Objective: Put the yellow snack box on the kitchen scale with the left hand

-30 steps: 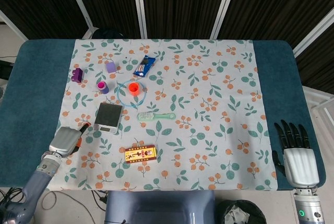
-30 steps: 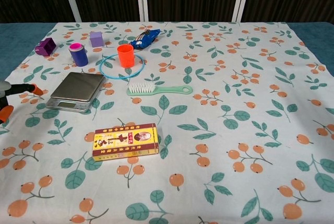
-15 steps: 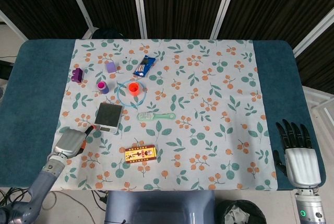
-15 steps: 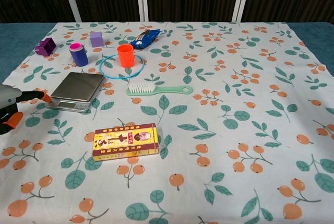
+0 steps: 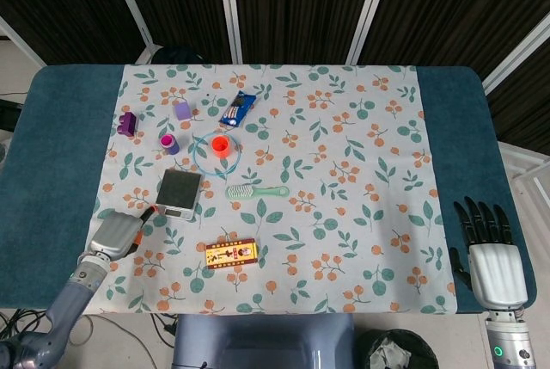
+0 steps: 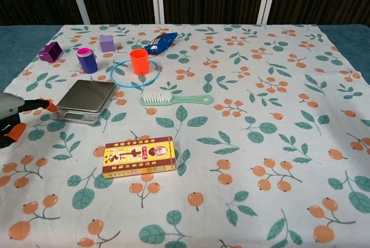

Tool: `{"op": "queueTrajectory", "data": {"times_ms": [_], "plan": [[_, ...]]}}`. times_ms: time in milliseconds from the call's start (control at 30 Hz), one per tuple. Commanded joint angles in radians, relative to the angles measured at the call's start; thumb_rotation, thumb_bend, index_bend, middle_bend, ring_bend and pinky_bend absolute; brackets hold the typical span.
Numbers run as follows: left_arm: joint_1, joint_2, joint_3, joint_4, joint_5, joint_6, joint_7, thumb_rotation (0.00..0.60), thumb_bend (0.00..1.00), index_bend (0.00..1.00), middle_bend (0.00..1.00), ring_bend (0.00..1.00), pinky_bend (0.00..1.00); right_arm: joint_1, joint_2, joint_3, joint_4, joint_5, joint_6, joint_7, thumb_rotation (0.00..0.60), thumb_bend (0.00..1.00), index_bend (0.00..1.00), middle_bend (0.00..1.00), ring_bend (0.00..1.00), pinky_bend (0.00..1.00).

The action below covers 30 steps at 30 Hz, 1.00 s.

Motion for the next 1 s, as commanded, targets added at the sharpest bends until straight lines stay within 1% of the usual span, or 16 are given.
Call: {"op": "queueTrajectory", "data": {"times_ms": [33,733,1000], "plan": [[-0.001,0.000,0.002,0.001,-0.002,0.001,0.001,0.600,0.70,0.15,0.87,0.77,0.72,0.000,0.000,0.000,0.000,0.000,0.000,0.000,0.600,0.51,0.03,0.07,0.06,0.01],[-0.014,-0.002,0.010,0.002,-0.015,-0.001,0.008,0.600,0.70,0.18,0.87,0.77,0.72,0.001,-0.002,-0.001,0.000,0.001,-0.003,-0.001,0.600,0.51,0.03,0.07,0.06,0.01],[-0.019,0.003,0.013,-0.005,-0.020,0.004,0.017,0.600,0.70,0.28,0.87,0.77,0.72,0.001,-0.002,-0.001,0.001,0.001,-0.003,0.000,0.600,0.51,0.03,0.07,0.06,0.01]]}}
